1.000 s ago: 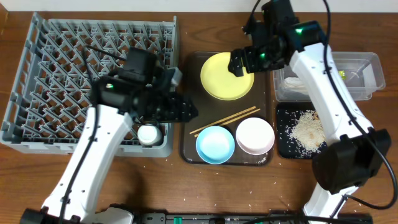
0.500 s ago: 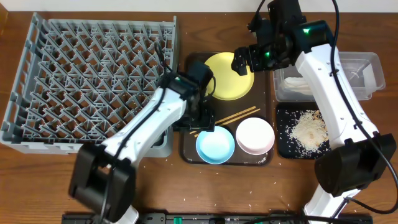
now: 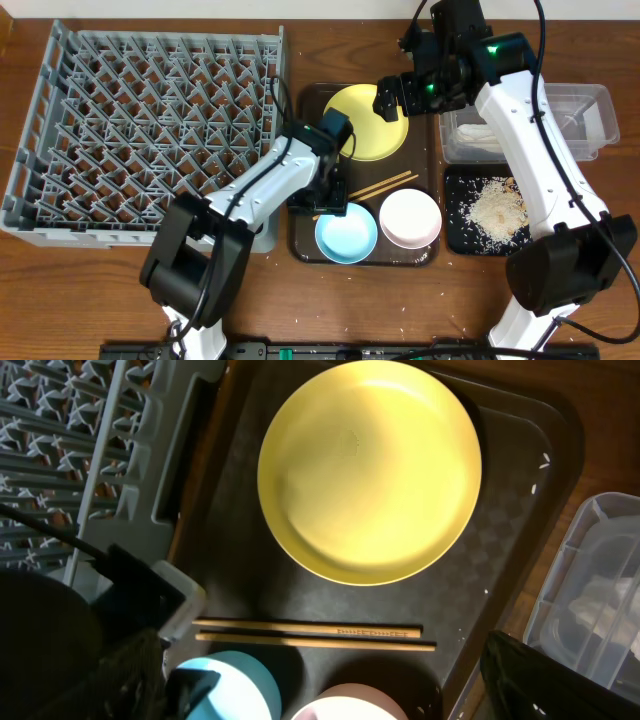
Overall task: Sort waste into correct bins and load items into the dishwasher
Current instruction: 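Reach the left gripper to the light-blue bowl and grasp its rim, then lift the light-blue bowl with the left gripper over the dish rack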
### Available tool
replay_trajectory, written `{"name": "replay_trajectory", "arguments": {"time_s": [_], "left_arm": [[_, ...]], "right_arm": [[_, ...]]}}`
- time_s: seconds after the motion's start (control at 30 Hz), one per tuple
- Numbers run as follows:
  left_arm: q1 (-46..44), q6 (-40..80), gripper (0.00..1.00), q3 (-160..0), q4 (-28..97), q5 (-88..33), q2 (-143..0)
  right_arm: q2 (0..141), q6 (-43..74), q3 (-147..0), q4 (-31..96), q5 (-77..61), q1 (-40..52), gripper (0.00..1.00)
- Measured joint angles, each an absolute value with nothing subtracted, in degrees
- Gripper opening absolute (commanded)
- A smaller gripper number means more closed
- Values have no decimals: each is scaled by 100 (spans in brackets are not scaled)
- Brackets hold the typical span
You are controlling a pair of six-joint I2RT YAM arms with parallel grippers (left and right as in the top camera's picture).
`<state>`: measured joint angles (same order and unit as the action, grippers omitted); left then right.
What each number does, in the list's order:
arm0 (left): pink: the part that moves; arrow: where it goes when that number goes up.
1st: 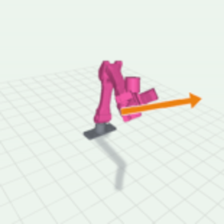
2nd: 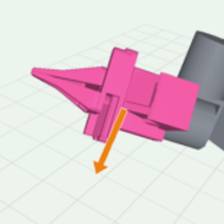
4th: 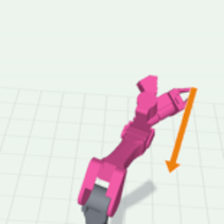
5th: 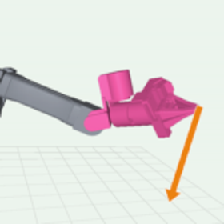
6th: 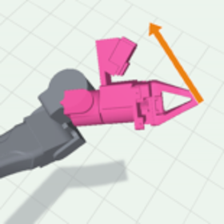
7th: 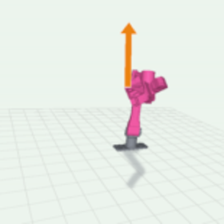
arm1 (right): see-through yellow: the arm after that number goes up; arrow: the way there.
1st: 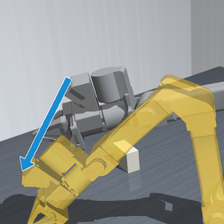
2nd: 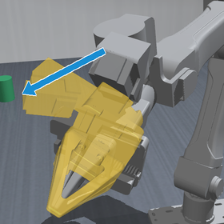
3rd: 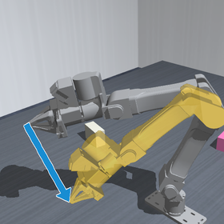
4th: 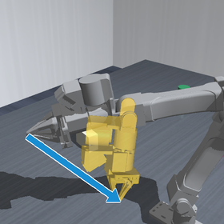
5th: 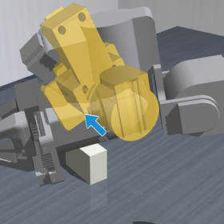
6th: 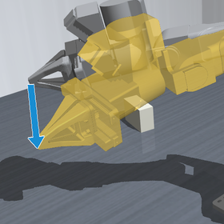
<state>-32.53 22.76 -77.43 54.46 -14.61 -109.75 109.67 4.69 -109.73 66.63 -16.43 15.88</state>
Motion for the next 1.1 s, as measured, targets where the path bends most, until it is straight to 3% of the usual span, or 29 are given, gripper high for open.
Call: {"name": "replay_trajectory", "arguments": {"time_s": [0.43, 0.7, 1.1], "left_arm": [[-3509, 2298, 40, -7743, 5354, -1435, -11257], [-3509, 2379, 8, -7736, 5360, -1402, -11522], [-3509, 2401, 8, -7723, 5498, -1396, -11452]], "right_arm": [[10967, 469, -10973, 6667, -1643, 1588, 99], [10967, 469, -10973, 6672, -1643, 1588, 99], [10940, 482, -10973, 6589, -1699, 1555, 89]]}}
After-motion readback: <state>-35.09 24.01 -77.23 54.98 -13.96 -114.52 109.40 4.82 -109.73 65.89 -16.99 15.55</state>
